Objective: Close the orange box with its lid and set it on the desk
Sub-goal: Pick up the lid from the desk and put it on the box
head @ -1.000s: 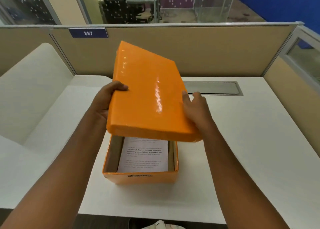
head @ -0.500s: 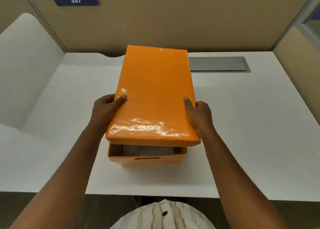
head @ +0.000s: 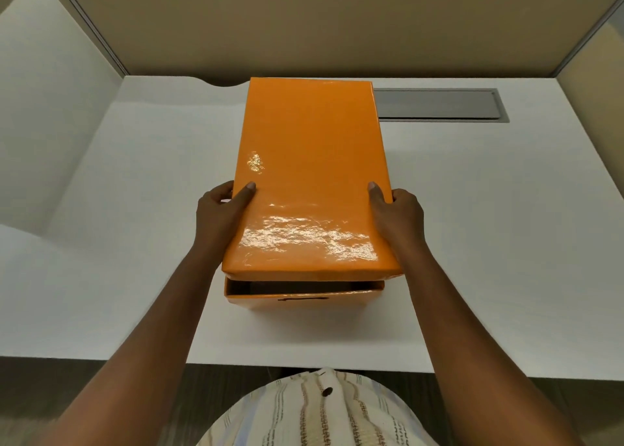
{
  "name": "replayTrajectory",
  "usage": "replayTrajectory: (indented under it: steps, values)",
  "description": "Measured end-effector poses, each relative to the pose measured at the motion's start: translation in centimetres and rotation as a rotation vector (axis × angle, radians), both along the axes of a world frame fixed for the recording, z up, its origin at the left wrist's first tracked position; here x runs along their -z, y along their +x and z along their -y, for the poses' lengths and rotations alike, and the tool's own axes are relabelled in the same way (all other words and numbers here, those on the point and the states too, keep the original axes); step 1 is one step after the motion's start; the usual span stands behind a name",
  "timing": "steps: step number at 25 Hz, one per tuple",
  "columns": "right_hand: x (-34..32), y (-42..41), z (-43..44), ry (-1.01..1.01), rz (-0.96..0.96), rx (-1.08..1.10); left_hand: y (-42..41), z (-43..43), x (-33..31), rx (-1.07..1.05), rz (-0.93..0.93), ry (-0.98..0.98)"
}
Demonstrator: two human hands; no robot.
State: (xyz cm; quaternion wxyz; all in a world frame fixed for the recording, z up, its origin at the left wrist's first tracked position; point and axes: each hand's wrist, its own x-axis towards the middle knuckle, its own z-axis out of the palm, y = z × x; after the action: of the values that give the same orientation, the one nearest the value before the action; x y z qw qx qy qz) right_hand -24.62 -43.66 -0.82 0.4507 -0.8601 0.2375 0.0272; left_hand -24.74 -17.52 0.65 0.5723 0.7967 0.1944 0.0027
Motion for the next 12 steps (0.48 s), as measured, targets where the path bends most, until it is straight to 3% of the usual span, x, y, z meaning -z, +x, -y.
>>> replayTrajectory:
  steps: [12]
  values:
    - [0.4,-5.1,-0.6,-0.023,0.066,-0.002,-5.1,-0.8,2.3,-0.017,0.042,0.13]
